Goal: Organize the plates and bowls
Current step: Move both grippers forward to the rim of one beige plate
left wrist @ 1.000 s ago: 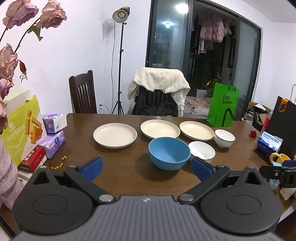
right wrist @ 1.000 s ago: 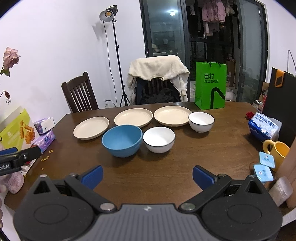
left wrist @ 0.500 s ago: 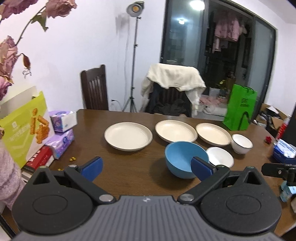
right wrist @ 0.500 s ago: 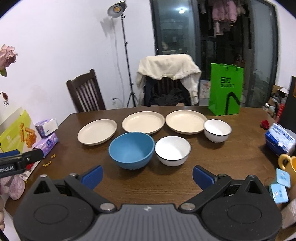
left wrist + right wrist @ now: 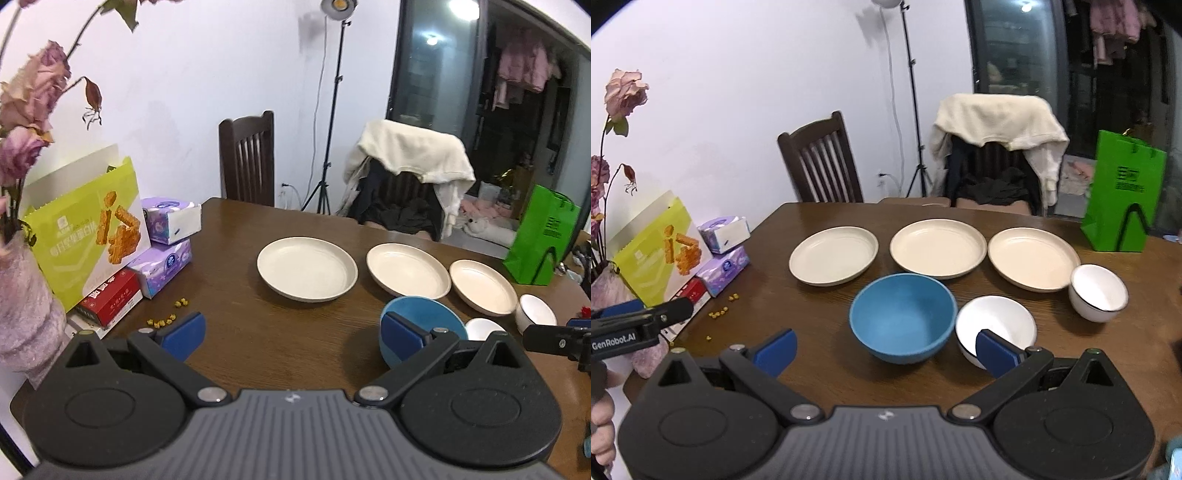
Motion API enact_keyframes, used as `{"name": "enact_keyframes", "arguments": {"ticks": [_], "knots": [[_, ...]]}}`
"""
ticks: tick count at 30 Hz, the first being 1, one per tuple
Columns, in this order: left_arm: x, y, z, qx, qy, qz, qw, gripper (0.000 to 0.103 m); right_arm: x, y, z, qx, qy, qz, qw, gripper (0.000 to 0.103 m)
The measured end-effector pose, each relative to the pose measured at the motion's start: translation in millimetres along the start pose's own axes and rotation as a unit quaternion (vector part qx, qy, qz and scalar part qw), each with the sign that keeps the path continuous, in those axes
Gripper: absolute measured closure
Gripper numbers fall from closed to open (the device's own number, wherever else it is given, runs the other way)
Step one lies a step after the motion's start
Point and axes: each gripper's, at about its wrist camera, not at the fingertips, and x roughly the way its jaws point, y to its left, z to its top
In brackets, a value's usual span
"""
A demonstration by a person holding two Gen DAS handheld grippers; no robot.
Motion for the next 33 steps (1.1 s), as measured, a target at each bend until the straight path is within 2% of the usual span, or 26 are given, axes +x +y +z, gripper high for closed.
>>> {"name": "enact_keyframes", "arguments": {"ticks": [13, 27, 33], "knots": [[93.6, 9.4, 43.8, -0.036, 0.036, 0.031, 0.9982, 0.0, 113.9, -5.6, 66.3, 0.015, 0.058, 0.043, 0.997, 0.0], [188.4, 30.5, 75.1, -0.07, 0.086, 0.071, 0.9912, 0.0, 229.8, 7.1, 138.9, 0.002, 0.107, 0.059, 0.993, 0.0], [225.0, 38.2, 83.8, -0.084, 0.108, 0.079, 0.9874, 0.0, 276.4, 12.4, 159.2, -0.008, 0.132, 0.059, 0.99, 0.0]]}}
